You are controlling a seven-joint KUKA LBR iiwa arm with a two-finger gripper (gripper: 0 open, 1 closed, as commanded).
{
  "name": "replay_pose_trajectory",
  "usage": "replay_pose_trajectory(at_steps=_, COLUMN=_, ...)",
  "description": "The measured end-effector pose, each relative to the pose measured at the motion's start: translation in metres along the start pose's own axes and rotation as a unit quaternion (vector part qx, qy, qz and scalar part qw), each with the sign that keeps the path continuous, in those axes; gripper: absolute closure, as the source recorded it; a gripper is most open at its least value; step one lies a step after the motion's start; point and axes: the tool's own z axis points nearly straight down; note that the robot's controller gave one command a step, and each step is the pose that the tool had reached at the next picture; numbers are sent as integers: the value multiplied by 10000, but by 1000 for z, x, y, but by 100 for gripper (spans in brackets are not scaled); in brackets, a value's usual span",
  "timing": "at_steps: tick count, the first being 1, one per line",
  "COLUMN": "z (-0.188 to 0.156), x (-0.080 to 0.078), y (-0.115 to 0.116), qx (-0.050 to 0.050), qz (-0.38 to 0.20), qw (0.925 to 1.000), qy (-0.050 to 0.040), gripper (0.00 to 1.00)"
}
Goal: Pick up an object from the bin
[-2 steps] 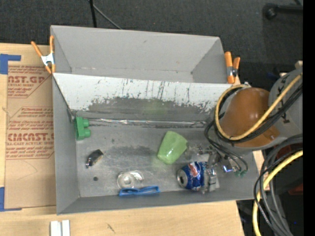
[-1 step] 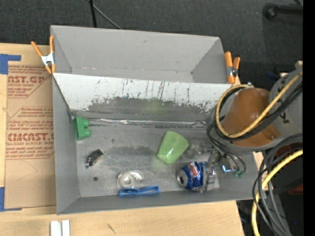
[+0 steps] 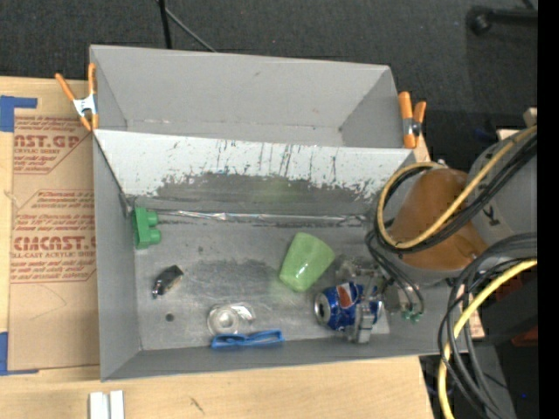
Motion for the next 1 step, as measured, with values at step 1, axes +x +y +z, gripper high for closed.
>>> replay_pose_trajectory(at_steps=1, z=0, x=-1, y=1, qx=1, qz=-3, qw=10000, qy=-18, gripper=0)
